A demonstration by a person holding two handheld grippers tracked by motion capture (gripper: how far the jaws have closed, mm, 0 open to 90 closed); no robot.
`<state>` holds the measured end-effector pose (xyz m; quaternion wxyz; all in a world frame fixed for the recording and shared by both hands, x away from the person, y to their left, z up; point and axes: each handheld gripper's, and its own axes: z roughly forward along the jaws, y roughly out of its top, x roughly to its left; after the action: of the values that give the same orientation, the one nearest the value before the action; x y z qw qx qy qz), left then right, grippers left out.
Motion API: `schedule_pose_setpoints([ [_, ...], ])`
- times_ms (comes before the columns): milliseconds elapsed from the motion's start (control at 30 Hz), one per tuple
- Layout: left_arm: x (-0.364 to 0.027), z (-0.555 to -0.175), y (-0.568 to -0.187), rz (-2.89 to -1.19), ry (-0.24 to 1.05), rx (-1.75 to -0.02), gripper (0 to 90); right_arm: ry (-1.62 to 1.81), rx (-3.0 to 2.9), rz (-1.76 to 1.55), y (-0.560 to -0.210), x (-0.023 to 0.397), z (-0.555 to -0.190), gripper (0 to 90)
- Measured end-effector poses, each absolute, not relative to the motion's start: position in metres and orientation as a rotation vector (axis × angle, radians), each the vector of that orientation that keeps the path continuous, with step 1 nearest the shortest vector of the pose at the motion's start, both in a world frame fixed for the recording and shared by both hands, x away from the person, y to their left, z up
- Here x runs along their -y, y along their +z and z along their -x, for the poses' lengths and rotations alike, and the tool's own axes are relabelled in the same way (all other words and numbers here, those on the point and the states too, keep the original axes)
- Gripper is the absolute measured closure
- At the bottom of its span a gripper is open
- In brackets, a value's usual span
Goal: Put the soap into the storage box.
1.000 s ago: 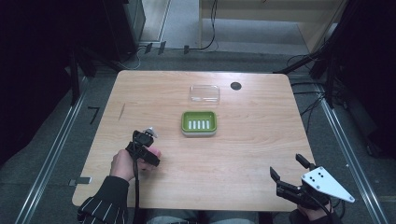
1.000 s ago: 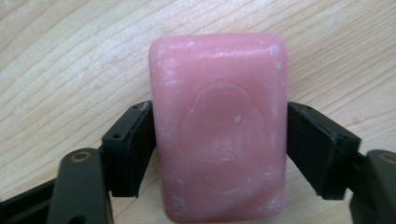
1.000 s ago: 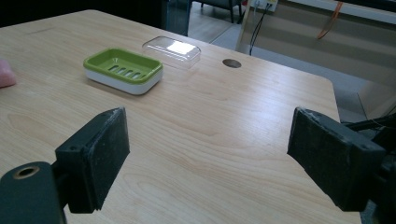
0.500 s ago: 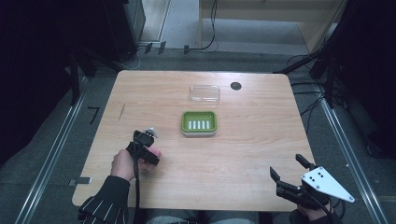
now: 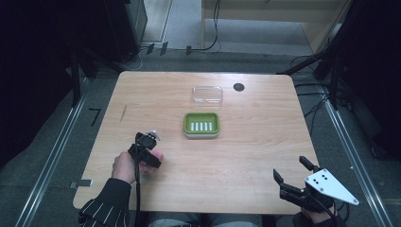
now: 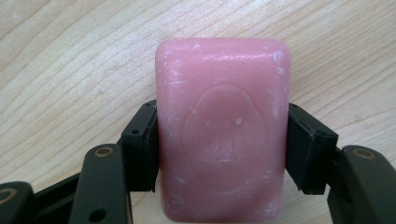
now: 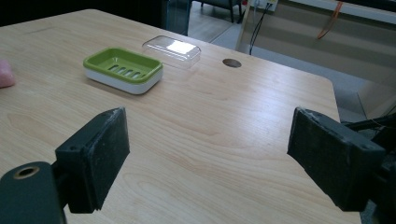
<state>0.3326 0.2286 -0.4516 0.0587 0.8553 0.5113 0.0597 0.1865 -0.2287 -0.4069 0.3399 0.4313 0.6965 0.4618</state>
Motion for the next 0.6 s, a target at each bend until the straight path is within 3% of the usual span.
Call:
schedule_pose_setpoints([
  [600,-0.2284,-0.3327,-0.4455,-2.614,0.165,-1.470,38.5,1.205,-1.812,-1.125,-0.4069,0.2288,-0.1864,12.9],
])
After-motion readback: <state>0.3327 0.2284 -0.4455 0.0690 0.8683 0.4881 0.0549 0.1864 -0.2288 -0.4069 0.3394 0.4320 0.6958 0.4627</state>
